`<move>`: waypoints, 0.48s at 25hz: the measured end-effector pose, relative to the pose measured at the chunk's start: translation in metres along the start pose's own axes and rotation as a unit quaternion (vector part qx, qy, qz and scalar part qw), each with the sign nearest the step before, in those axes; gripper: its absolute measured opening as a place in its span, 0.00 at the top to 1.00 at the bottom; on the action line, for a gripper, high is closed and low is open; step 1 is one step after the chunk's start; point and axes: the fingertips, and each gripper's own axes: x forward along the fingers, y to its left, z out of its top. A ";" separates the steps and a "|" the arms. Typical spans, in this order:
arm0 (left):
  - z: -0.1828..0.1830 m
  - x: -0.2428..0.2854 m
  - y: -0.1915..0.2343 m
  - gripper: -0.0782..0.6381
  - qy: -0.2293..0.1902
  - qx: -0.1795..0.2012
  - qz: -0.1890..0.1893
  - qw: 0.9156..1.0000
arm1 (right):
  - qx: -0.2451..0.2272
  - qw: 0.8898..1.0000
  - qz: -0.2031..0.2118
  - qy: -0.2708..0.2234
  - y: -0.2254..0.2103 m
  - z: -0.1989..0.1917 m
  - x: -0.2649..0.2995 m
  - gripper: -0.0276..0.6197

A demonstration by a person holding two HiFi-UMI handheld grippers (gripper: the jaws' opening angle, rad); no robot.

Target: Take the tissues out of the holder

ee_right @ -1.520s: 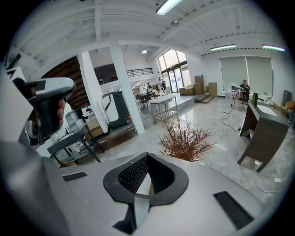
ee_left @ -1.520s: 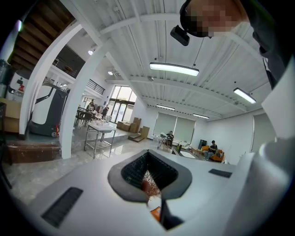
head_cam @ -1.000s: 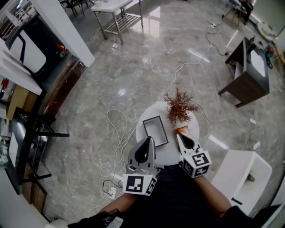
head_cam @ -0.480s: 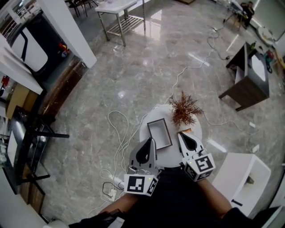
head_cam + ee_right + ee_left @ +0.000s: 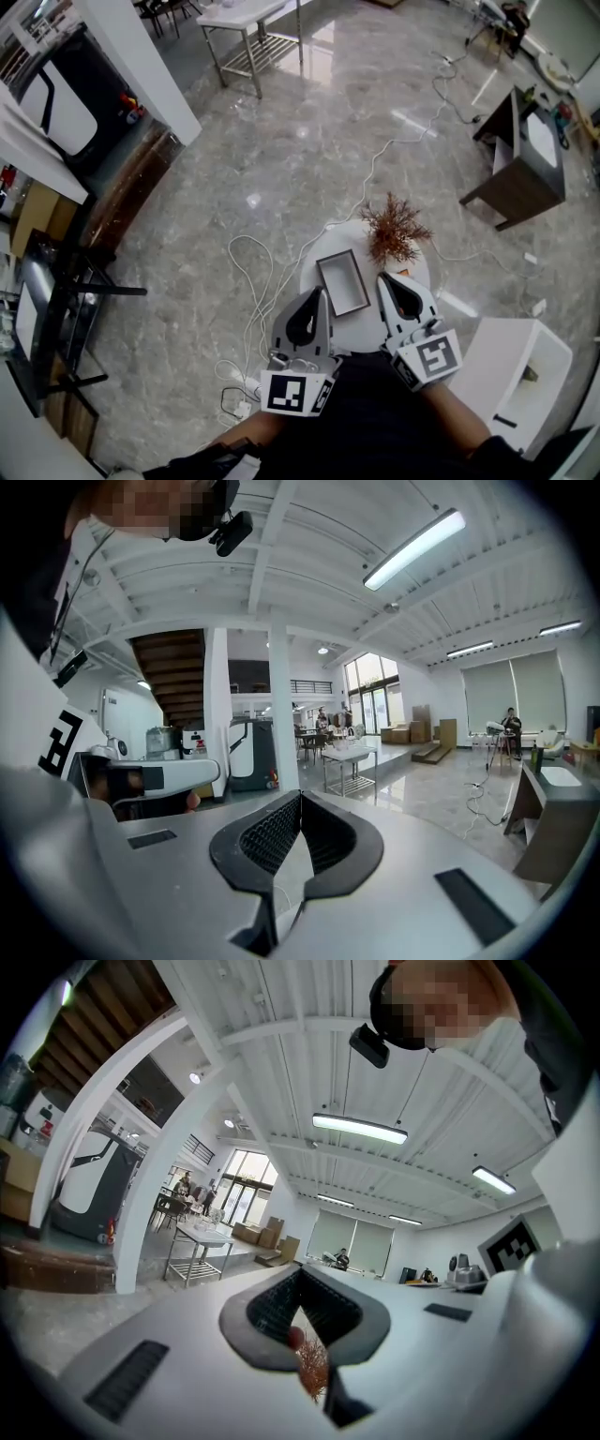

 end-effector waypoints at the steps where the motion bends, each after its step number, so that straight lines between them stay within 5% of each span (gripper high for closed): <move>1: 0.002 0.001 0.002 0.89 0.001 0.000 -0.002 1.000 | -0.004 1.000 -0.002 -0.005 0.002 0.003 0.000 0.94; 12: 0.019 -0.002 0.011 0.89 -0.005 0.031 -0.034 0.999 | -0.012 0.998 -0.035 -0.060 0.004 0.022 -0.010 0.94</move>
